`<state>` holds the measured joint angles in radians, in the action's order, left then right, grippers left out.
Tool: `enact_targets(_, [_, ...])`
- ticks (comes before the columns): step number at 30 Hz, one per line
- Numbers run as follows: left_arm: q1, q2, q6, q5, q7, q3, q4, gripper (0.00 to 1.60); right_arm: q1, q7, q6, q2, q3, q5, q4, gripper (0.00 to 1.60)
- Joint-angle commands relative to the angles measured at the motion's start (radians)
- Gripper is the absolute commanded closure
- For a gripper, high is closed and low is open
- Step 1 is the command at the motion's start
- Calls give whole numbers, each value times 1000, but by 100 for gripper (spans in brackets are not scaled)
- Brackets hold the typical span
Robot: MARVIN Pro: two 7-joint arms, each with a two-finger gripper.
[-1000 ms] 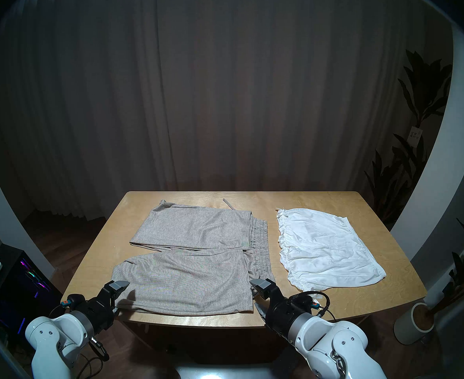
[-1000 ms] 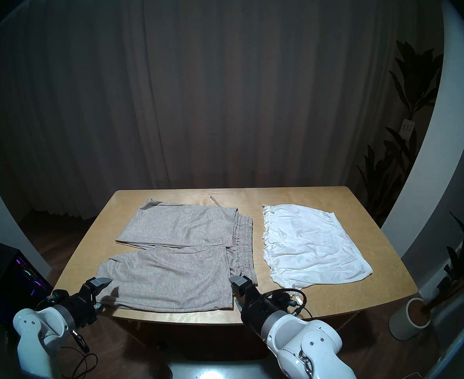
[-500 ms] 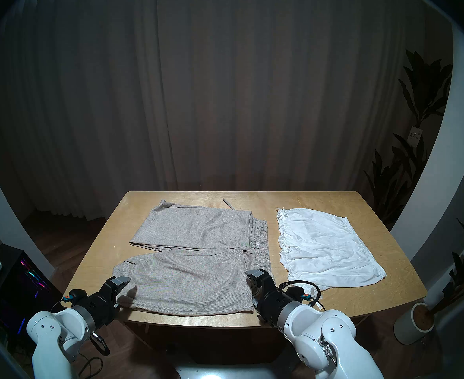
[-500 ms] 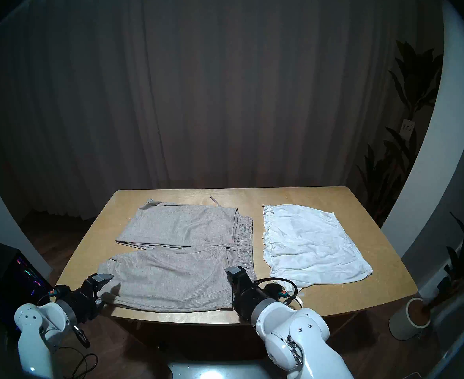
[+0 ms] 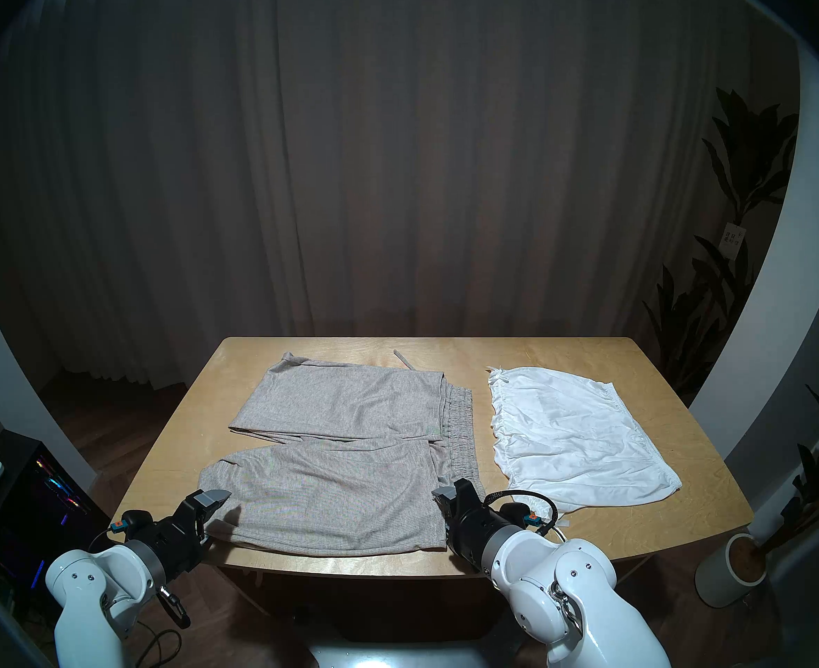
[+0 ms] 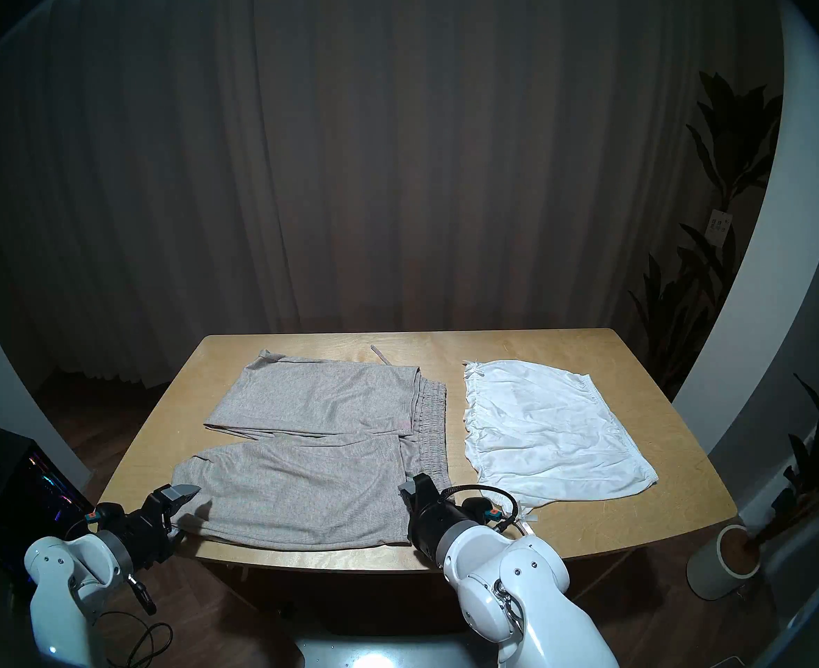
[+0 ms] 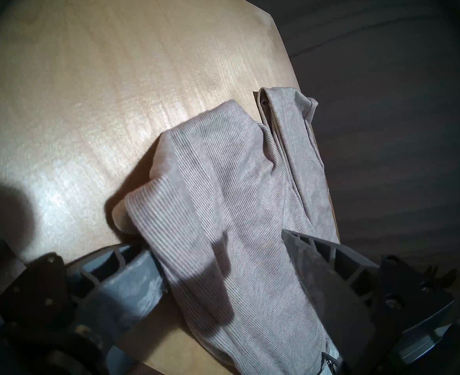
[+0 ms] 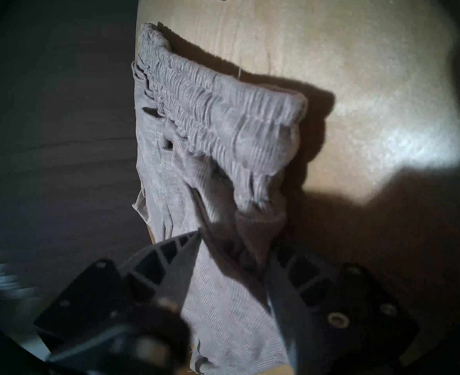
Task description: Fold pants twice and stack them
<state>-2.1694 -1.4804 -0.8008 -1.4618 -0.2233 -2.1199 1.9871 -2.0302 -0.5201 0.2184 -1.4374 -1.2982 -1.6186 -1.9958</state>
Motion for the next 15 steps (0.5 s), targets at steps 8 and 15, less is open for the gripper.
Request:
enact_targets(8, [37, 8, 14, 24, -15, 41, -61, 86, -3, 11, -9, 4, -3, 6, 25, 107])
enact_targets(15, [20, 5, 29, 28, 13, 39, -74, 141, -6, -2, 1, 15, -16, -7, 14, 102])
